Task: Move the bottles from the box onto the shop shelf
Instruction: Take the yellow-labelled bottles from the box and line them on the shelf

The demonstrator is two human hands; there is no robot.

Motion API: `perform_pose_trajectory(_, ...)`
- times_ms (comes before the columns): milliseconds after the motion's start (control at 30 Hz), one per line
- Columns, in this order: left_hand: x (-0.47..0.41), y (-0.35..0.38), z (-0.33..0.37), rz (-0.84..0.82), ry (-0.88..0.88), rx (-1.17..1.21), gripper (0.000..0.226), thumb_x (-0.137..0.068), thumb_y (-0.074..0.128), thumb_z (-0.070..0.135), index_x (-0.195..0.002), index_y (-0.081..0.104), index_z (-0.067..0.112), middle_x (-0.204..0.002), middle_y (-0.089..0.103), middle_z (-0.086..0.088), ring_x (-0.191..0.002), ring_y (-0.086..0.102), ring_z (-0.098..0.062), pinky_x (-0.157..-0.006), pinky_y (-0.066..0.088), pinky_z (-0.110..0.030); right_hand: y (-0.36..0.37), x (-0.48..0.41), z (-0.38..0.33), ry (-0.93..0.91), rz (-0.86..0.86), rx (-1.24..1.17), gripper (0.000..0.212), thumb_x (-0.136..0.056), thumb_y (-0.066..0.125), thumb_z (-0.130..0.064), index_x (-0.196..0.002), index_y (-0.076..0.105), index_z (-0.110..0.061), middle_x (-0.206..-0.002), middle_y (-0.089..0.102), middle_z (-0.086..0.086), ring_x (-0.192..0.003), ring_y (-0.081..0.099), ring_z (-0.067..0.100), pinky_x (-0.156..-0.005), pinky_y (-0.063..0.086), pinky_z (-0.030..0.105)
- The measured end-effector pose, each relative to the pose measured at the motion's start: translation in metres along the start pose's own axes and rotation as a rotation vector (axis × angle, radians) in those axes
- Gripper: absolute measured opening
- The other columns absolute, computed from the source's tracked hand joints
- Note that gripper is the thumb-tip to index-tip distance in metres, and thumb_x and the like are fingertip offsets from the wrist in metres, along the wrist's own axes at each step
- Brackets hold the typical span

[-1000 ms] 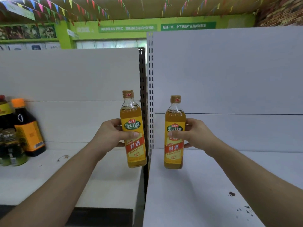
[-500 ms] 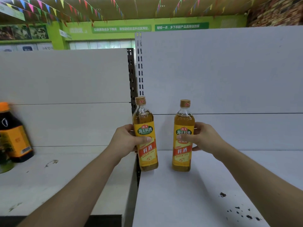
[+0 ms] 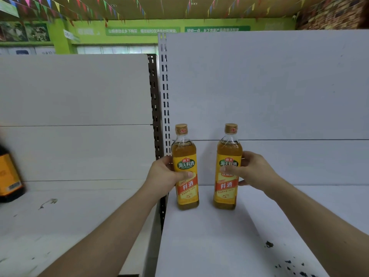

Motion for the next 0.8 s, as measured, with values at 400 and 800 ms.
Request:
perform_pose_trajectory(400,-0.027,0.017,-0.006,-0.040,0.048,-0.098,0.058,-0.078,0.089,0.025,-0.126,0.056,0.026,-0.118,0.070,0.008,-0.103,0.069,-0.013,-0.080,0.057,-0.031,-0.002,-0.017,0.005,0.028,0.058,0.033,0.063,-0.077,0.089,-0.033,-0.125,0.051,-0.020,-0.114,0.068,-0.001,-0.098,0.071,0.021,-0.085,0.063,0.046)
perform_pose_trajectory(800,-0.037,0.013,0.000,-0.033,0.091,-0.254,0.052,-0.080,0.085,0.038,-0.123,0.057,0.026,-0.103,0.064,0.017,-0.089,0.062,0.001,-0.065,0.049,-0.018,0.010,-0.032,0.006,0.019,0.139,-0.008,0.057,-0.082,0.085,-0.039,-0.130,0.058,-0.024,-0.118,0.070,-0.003,-0.101,0.069,0.019,-0.090,0.060,0.043)
Point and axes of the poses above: each hand's wrist, its own x-axis away from the middle knuckle, its own y-axis out of the palm, z = x × y, the point moved 8 cm from there along -x, towards the middle knuckle
